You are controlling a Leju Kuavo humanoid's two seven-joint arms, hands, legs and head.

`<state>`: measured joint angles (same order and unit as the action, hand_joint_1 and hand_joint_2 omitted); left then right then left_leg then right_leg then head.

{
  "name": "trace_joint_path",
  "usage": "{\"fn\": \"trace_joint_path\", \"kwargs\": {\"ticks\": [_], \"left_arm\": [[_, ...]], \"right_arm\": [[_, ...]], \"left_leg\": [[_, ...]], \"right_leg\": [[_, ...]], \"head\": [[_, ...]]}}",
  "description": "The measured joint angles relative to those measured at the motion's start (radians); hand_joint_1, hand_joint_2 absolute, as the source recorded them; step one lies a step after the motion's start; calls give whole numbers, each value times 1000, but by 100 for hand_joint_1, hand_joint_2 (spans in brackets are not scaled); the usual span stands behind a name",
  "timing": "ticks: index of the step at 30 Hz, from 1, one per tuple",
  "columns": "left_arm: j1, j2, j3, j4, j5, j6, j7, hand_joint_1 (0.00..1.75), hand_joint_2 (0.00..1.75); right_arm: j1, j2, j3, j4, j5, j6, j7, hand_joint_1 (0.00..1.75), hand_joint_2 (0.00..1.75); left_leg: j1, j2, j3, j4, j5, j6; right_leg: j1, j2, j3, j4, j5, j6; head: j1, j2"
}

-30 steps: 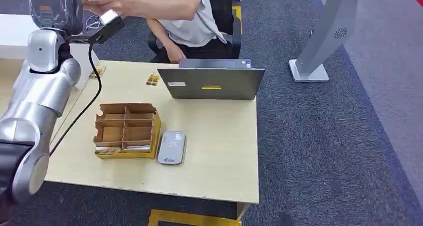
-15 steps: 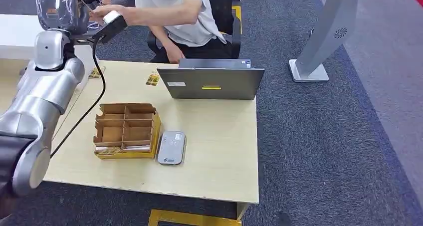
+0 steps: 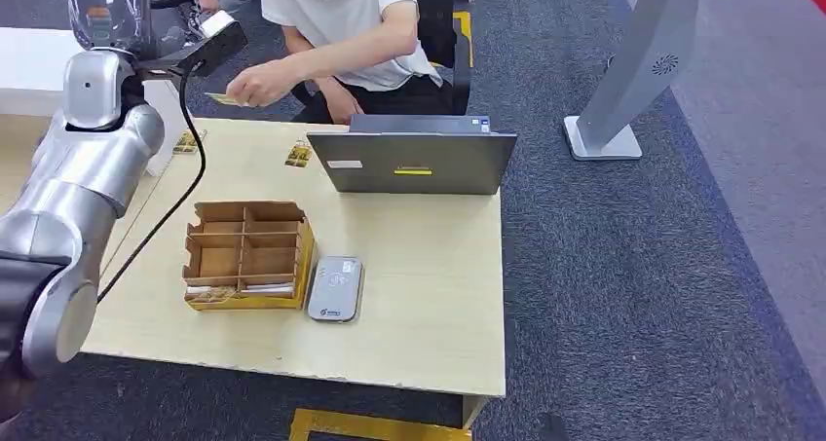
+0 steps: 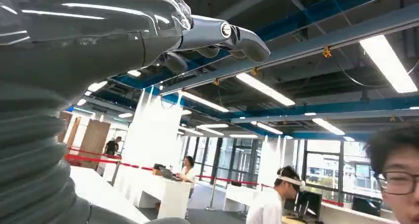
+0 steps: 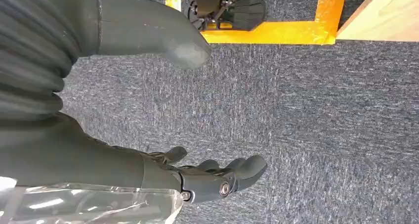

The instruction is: Pass the card to the sensor for recognition and then transmit it.

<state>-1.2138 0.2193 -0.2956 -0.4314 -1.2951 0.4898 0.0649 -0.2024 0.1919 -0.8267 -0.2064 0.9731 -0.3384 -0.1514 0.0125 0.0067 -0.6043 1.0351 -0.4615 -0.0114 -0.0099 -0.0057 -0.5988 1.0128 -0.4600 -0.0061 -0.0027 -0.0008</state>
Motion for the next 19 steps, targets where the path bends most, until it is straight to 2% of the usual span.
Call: {"fn": "trace_joint_path", "kwargs": {"ticks": [8, 11, 13, 16, 19], "left_arm": [[0, 0, 0, 0, 15, 6, -14, 0, 175], [10, 8, 1, -3, 74, 41, -81, 0, 175], [50, 24, 7, -41, 153, 58, -152, 0, 175], [200, 83, 30, -207, 322, 55, -217, 0, 175], [453, 183, 100, -489, 580, -2, -263, 0, 175]], "right_arm": [[0, 0, 0, 0, -7, -2, 0, 0, 175], [1, 0, -1, 0, -26, -8, -7, 0, 175], [7, 0, -6, 0, -46, -11, -14, 0, 175], [25, 0, -24, 0, -85, -17, -38, 0, 175], [51, -1, -51, 0, -128, -5, -56, 0, 175]], "left_leg": [[0, 0, 0, 0, 0, 0], [0, 0, 0, 0, 0, 0], [-1, 1, 1, -1, 0, 0], [-2, 4, 3, -3, -1, 0], [-2, 16, 10, -6, -6, -4]], "right_leg": [[0, 0, 0, 0, 0, 0], [0, 0, 0, 0, 0, 0], [0, 1, 1, 0, 0, 0], [-2, 4, 2, 0, -1, 0], [-3, 16, 2, 0, -3, -2]], "head": [[0, 0], [0, 0], [0, 0], [2, 0], [-1, 0]]}}
